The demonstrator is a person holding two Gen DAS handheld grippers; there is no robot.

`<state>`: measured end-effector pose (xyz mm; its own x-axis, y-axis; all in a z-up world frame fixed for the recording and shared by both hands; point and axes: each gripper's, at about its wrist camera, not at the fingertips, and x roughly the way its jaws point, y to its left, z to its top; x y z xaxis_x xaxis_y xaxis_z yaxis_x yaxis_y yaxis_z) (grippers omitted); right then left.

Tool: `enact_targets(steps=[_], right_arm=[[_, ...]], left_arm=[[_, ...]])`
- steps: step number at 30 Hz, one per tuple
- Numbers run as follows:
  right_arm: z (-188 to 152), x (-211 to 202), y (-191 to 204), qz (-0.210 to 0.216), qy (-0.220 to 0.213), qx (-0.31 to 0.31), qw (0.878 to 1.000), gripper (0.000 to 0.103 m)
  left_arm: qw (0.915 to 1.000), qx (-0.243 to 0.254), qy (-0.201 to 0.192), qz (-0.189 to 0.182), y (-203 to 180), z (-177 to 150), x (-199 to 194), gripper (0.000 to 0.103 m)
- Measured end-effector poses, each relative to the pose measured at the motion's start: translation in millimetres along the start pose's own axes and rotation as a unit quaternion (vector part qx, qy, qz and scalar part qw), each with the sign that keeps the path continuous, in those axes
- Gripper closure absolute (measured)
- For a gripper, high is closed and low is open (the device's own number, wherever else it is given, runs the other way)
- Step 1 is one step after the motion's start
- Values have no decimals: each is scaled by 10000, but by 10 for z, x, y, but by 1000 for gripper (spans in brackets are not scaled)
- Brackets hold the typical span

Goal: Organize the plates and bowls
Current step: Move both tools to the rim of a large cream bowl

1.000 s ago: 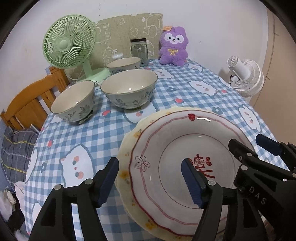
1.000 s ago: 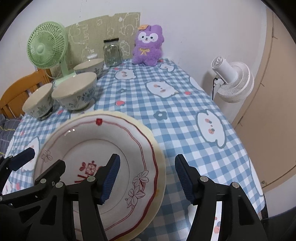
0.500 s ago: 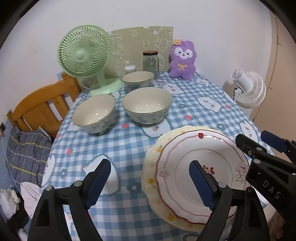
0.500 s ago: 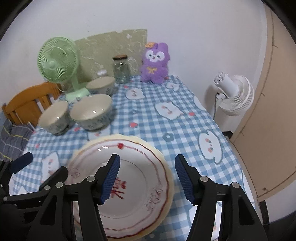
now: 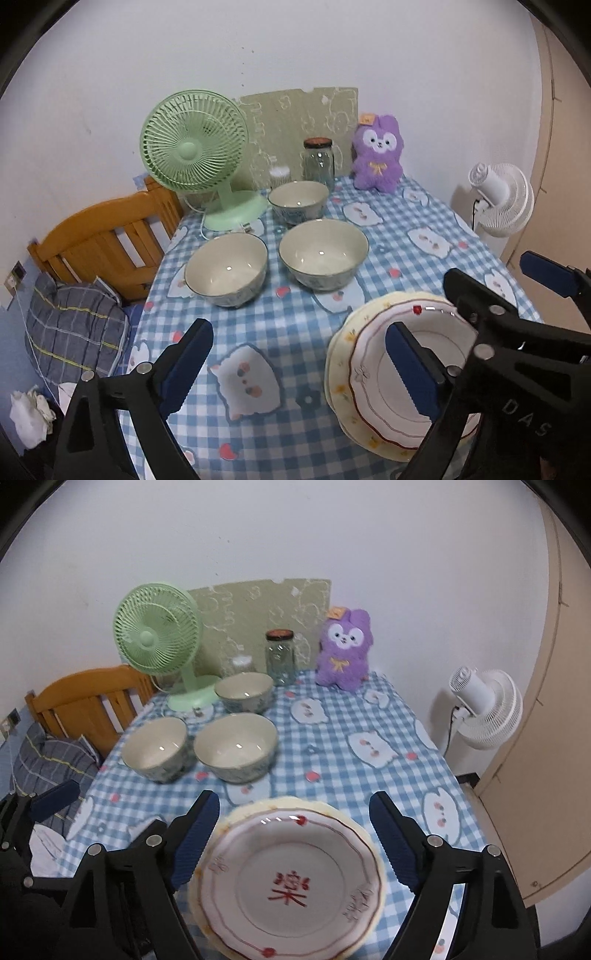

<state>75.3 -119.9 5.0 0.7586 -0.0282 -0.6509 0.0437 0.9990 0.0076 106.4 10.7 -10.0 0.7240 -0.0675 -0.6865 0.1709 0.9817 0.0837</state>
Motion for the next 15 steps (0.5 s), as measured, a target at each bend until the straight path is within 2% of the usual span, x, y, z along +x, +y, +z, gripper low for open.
enact_targets(steps=[9,15], right_arm=[[169,-1,313,222,-284,-169,9992,16],[254,120,499,283,-267,-160,9991,16]], left_arm=[[9998,-150,-55,121,300,113,-8,7],[9995,-255,-109,180,509,167,81,7]])
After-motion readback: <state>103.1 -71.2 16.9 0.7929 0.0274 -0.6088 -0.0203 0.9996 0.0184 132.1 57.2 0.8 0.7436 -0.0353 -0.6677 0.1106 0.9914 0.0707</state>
